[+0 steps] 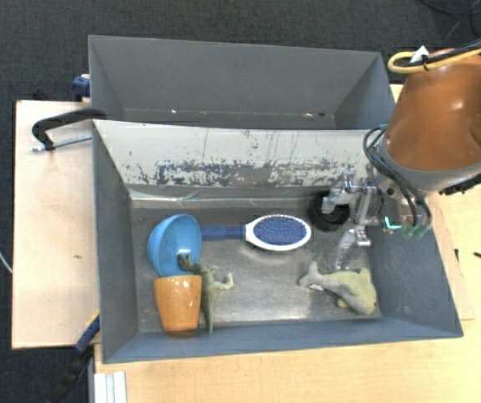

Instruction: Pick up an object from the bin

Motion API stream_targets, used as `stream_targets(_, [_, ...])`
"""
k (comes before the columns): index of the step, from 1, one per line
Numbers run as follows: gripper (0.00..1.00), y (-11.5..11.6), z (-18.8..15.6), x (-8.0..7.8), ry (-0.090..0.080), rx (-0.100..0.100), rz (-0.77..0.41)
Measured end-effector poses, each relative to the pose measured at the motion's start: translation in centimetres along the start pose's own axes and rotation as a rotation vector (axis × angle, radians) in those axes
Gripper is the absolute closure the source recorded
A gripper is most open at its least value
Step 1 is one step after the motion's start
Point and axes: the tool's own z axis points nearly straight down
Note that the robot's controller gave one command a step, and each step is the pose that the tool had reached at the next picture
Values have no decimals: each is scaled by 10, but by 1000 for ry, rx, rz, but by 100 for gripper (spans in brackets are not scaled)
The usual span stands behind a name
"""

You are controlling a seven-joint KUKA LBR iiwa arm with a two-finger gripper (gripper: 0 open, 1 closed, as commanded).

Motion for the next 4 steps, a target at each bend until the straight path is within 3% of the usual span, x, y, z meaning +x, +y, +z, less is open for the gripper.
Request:
stream_targets(1, [0, 34, 117, -26, -28, 3, -231])
stream_targets(2, [0, 46, 142, -91, -51, 12, -417])
stream_targets(3, [100, 49, 137, -96, -72, 11, -416])
stream_targets(4, [100, 44, 137, -78, -26, 9, -419])
